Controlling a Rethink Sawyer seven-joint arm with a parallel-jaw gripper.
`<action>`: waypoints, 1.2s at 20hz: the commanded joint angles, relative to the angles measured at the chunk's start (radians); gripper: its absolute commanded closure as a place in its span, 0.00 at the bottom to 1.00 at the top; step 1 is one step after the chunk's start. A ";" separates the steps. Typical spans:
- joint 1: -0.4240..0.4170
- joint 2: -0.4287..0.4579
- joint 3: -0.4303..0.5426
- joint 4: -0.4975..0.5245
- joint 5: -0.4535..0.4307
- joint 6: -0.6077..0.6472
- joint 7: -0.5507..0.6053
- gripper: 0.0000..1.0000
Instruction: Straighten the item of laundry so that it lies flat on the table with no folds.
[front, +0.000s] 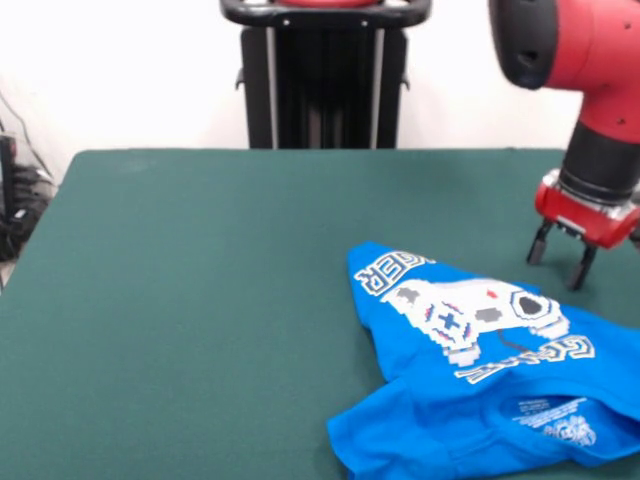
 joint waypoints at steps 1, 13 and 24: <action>0.056 0.155 -0.088 -0.099 0.107 -0.092 0.270 0.00; 0.088 0.037 -0.116 -0.010 0.148 -0.061 0.218 0.00; 0.108 0.018 -0.139 -0.015 0.179 -0.040 0.213 0.00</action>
